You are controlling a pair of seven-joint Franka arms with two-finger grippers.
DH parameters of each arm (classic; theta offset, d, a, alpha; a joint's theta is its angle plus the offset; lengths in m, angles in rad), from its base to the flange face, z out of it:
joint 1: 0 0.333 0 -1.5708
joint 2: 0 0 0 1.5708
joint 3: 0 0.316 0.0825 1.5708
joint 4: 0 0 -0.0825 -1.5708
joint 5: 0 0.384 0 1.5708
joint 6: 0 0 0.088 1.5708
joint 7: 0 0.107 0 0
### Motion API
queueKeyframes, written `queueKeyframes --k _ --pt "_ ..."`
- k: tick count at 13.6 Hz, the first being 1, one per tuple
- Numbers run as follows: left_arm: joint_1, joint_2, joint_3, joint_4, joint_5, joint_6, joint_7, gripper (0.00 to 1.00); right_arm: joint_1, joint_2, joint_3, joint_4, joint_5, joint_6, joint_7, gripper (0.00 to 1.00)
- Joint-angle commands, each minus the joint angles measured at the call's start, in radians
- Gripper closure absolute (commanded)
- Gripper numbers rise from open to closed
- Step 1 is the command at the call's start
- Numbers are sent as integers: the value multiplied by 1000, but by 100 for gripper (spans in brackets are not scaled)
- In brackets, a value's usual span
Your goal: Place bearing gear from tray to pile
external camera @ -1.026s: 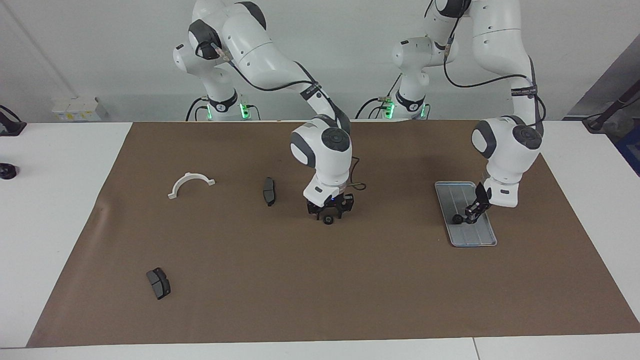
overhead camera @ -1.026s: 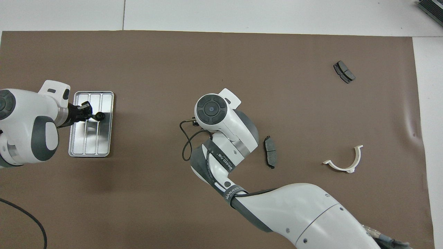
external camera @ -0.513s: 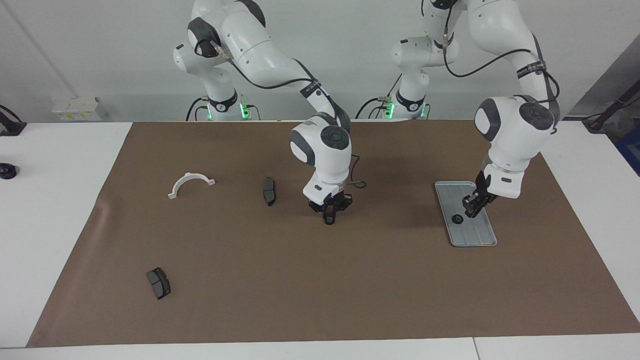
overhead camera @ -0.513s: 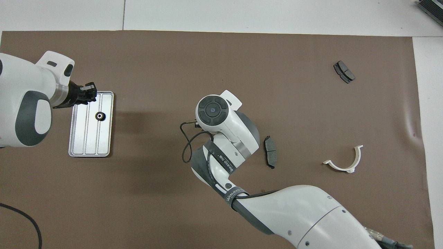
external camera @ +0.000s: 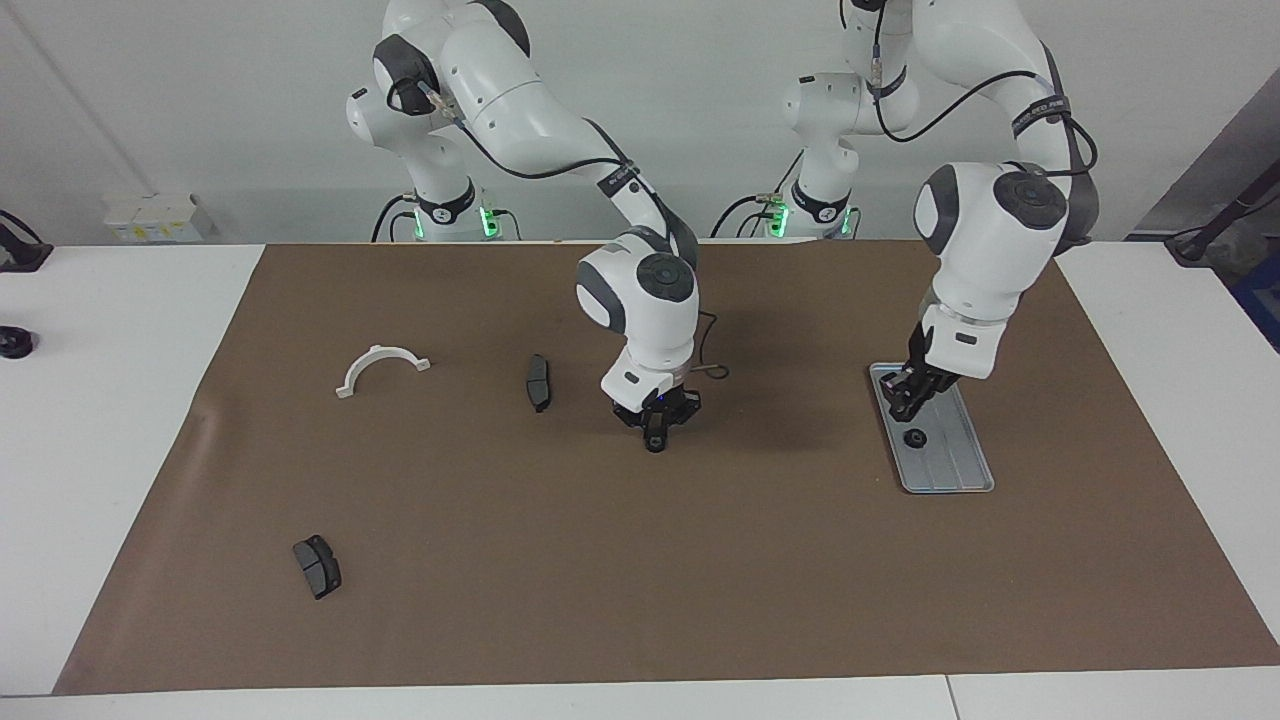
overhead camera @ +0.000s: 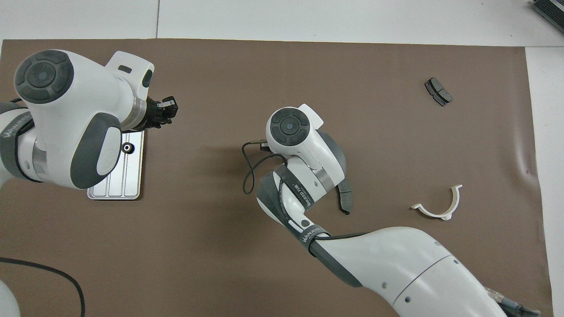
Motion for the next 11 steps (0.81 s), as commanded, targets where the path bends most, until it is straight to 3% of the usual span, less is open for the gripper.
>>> queueKeyframes --k 1,5,7,9,11 --pt "-23 13 14 20 9 0 -30 100 -103 -38 12 -3 12 -12 -154 100" --pt "-128 37 12 14 -2 121 -123 100 -277 -75 13 -5 15 -53 -439 100" --pt "-229 123 14 49 -1 162 -183 100 -350 -90 13 -9 15 -83 -561 100" --pt "-307 274 15 182 16 189 -300 100 -415 -95 13 -15 50 -95 -671 100" --pt "-342 338 14 221 18 245 -333 100 -485 -97 13 -23 95 -95 -775 100"
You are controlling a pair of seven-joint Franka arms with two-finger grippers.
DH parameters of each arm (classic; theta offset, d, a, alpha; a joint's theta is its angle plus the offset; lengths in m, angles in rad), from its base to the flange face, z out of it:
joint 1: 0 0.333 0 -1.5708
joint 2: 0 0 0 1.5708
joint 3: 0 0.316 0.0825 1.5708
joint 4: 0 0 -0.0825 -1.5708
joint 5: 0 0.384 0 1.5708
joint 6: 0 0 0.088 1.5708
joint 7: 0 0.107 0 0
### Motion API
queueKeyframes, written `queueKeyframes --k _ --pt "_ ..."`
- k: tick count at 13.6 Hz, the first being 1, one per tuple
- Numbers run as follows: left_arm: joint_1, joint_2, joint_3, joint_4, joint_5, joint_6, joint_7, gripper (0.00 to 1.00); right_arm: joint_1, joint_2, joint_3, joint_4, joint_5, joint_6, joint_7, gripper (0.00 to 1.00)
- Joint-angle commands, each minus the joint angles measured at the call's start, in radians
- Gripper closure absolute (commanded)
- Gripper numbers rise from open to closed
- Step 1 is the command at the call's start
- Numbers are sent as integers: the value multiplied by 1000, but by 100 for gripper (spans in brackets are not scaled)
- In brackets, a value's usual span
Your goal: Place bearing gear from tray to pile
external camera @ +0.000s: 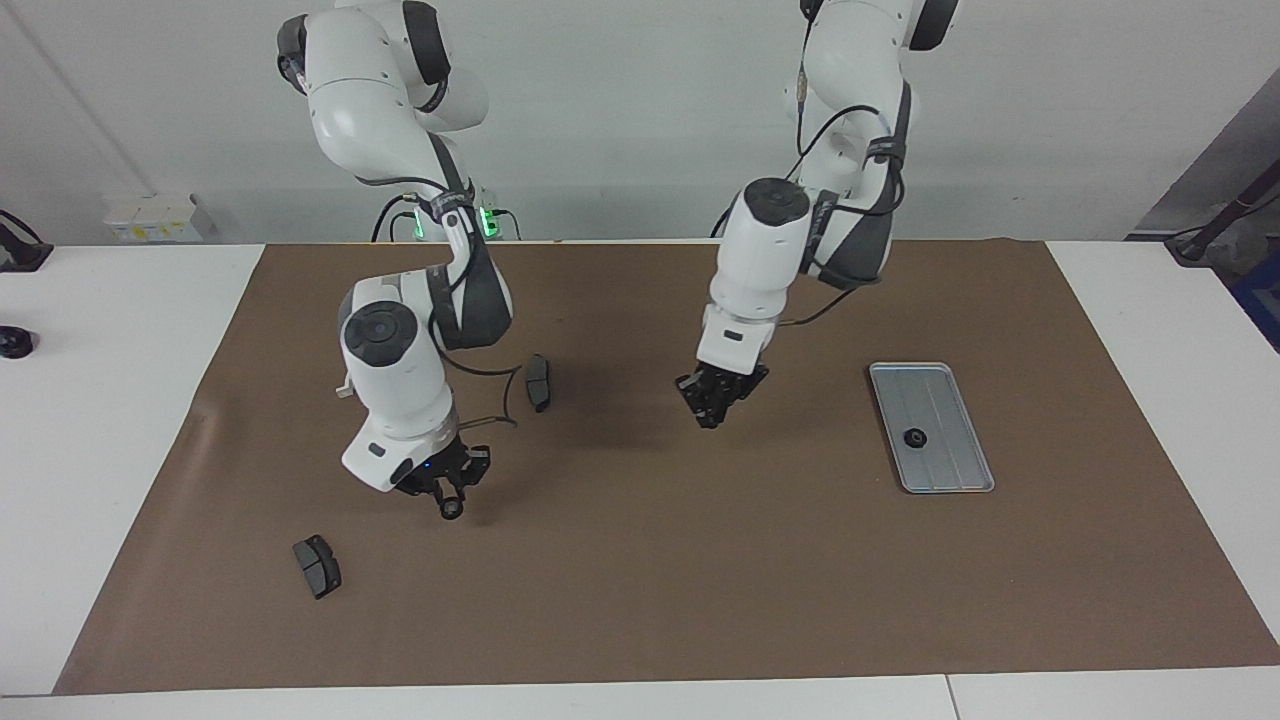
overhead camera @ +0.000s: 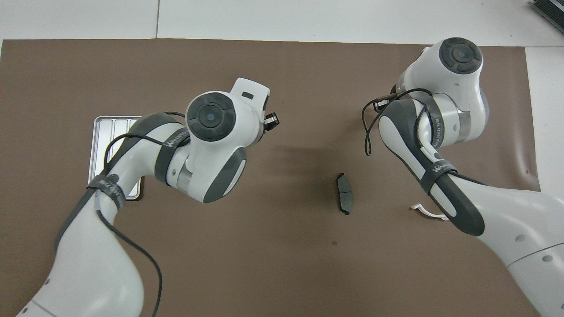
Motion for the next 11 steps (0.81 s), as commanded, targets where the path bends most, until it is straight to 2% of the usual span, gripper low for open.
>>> queueKeyframes --k 1,2,5,6,8,9,10,11 --pt "-37 123 17 100 11 89 -37 100 -83 -21 16 -33 43 -4 -143 100" --pt "-38 128 17 74 11 151 -37 100 -114 -24 16 -47 43 -1 -186 100" --pt "-40 134 17 24 11 209 -39 100 -178 -42 14 -94 43 16 -285 100" --pt "-58 170 19 27 14 232 -48 100 -195 -45 14 -110 43 25 -314 100" --pt "-69 184 25 48 14 218 -68 97 -214 -59 14 -159 43 62 -343 100" --pt "-69 184 25 45 17 223 -69 76 -212 -70 14 -188 43 89 -339 100" --pt "-69 183 25 39 19 224 -69 29 -212 -73 14 -206 43 106 -334 100" --pt "-69 181 27 43 19 214 -69 0 -209 -75 14 -214 43 109 -333 96"
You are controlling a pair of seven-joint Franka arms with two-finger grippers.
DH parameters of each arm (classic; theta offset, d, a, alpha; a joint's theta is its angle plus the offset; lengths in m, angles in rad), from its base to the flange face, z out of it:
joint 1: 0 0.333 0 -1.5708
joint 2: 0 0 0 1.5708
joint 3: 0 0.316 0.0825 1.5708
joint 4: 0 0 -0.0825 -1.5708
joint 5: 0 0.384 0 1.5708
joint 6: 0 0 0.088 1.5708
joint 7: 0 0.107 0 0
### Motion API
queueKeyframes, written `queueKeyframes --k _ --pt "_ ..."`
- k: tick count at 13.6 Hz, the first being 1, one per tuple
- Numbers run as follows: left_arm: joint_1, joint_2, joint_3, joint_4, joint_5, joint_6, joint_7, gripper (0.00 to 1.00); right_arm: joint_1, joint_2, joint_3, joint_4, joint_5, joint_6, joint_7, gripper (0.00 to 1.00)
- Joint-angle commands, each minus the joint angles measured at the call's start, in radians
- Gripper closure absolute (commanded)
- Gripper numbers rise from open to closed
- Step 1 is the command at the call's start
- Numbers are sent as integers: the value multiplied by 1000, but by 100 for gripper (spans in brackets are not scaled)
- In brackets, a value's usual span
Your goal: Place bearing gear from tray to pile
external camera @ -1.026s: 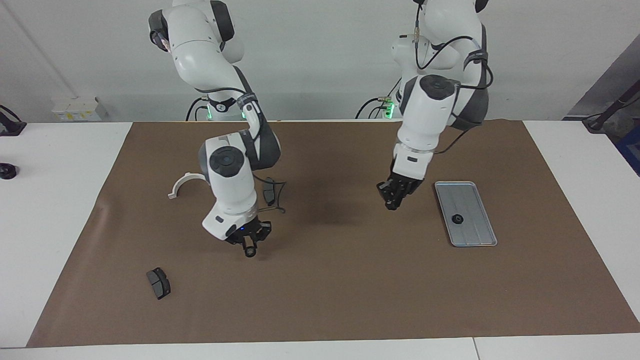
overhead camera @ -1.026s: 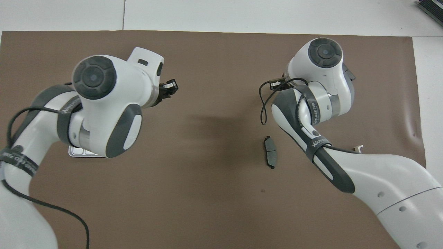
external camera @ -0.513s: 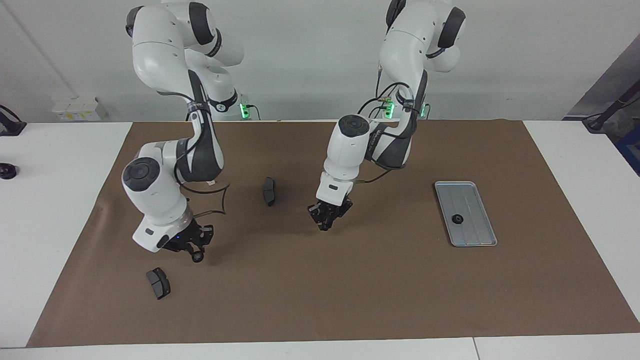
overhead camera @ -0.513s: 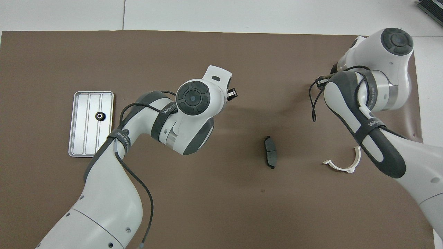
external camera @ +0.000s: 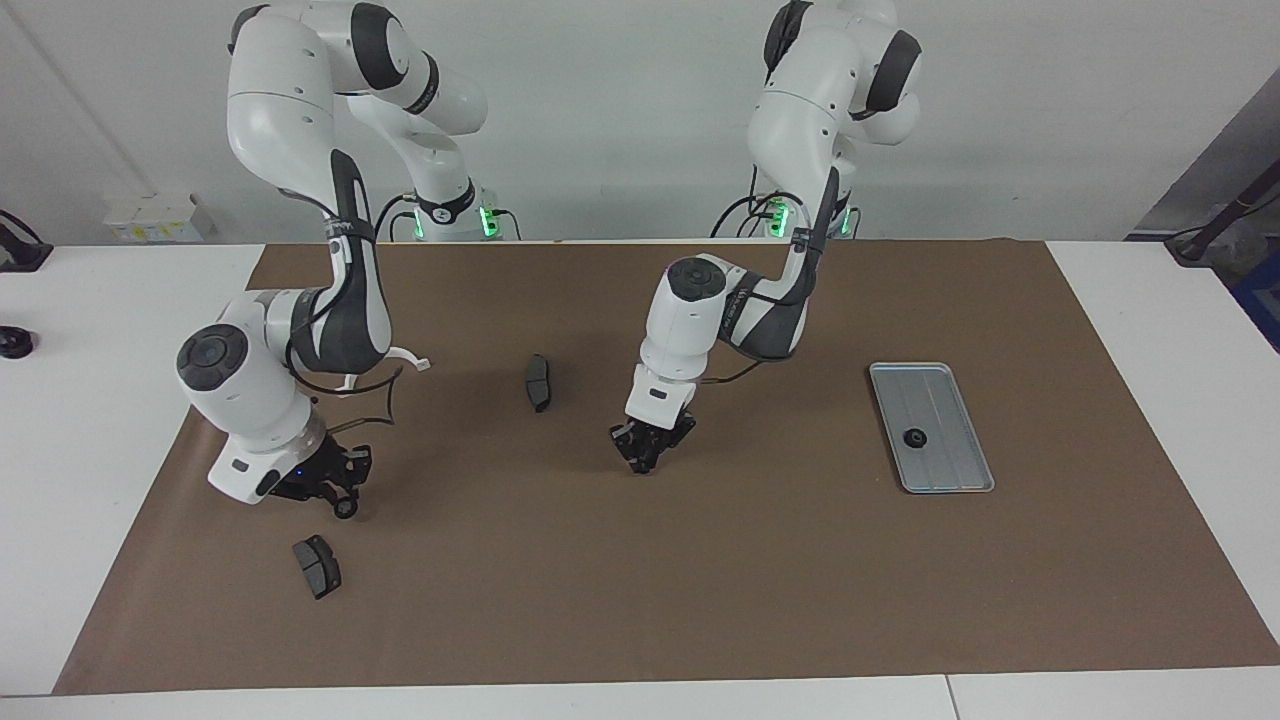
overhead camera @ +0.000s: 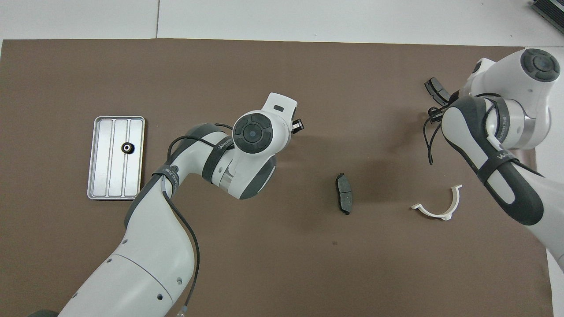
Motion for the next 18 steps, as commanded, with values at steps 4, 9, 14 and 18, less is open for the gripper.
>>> queueKeyframes --k 4,9,14,18 --pt "31 -95 29 24 17 -157 -24 0 -6 -52 12 -74 21 35 -16 25" --pt "250 -250 35 -4 12 -408 68 0 37 -52 13 -39 20 35 82 0" --pt "464 -313 35 -123 12 -450 297 0 247 -51 10 2 -2 29 419 0" --pt "561 -380 35 -351 11 -234 353 0 407 -28 10 70 0 23 629 0"
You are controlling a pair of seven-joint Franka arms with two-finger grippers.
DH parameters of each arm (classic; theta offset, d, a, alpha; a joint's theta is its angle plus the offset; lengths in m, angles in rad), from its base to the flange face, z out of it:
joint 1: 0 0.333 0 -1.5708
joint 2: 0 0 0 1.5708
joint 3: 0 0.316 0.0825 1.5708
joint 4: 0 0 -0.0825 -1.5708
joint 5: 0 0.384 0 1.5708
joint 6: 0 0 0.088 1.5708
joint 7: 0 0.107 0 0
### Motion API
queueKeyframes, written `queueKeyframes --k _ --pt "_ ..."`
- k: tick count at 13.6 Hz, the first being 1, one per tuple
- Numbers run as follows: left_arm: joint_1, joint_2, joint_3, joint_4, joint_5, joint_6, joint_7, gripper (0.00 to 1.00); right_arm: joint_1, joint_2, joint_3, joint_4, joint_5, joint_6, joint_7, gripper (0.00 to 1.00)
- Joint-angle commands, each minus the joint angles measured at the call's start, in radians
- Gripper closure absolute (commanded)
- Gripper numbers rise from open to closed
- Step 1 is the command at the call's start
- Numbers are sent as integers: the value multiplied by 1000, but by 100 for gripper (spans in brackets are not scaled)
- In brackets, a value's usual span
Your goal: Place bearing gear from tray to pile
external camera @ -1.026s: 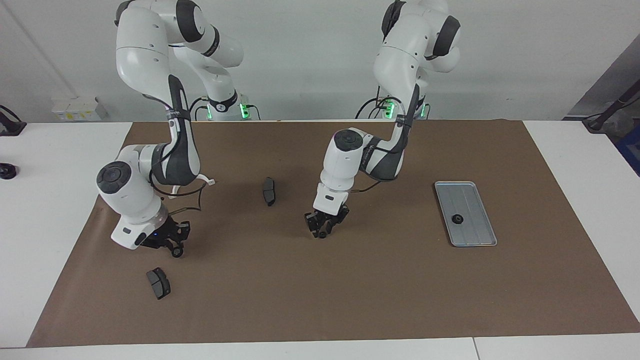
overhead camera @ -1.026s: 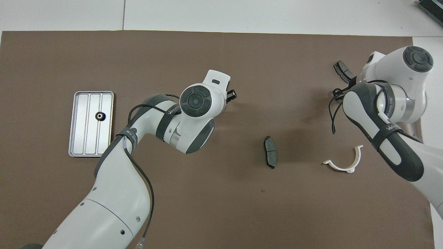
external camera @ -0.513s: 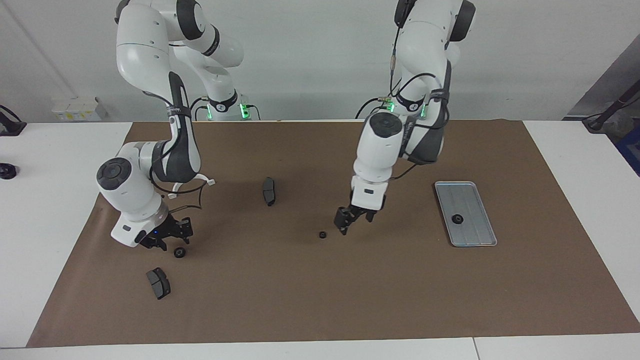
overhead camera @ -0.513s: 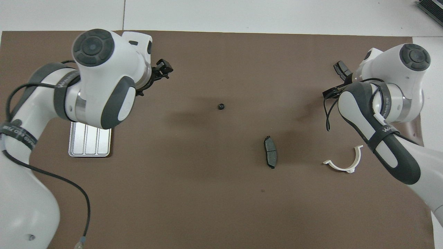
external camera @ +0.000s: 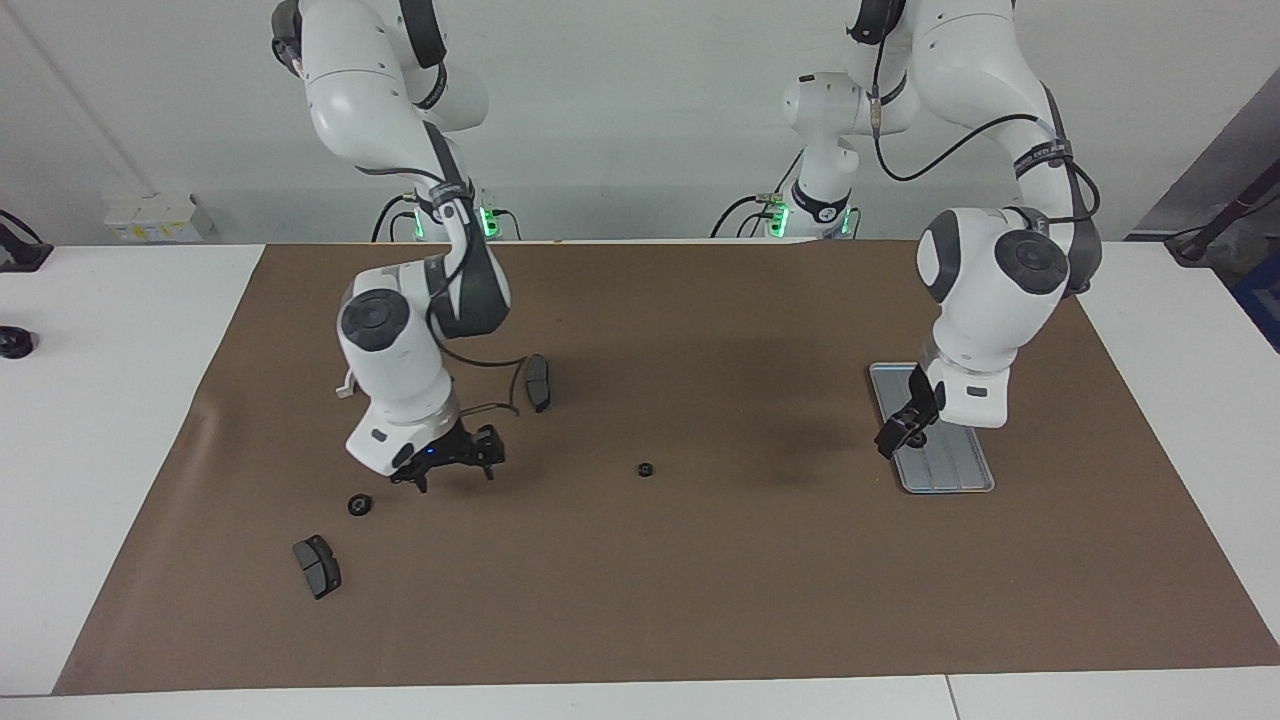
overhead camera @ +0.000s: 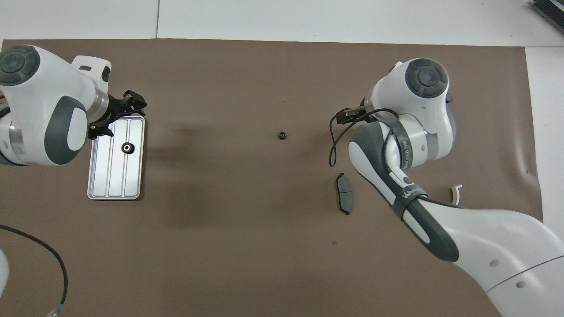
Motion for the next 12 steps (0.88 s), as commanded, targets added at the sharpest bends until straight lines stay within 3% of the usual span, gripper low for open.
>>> queueKeyframes --k 1,3,5,9,12 --pt "55 -101 -12 -231 9 188 20 0 85 31 -4 55 -4 0 126 0" --pt "80 -106 -12 -298 9 288 18 0 158 80 -7 106 -22 9 239 0" --pt "80 -101 -12 -321 9 307 20 15 194 113 -4 117 -106 15 319 0" --pt "60 -90 -12 -358 9 360 -2 32 237 168 -4 117 -123 124 407 4" --pt "61 -87 -12 -373 9 391 10 35 238 171 -3 114 -122 194 407 6"
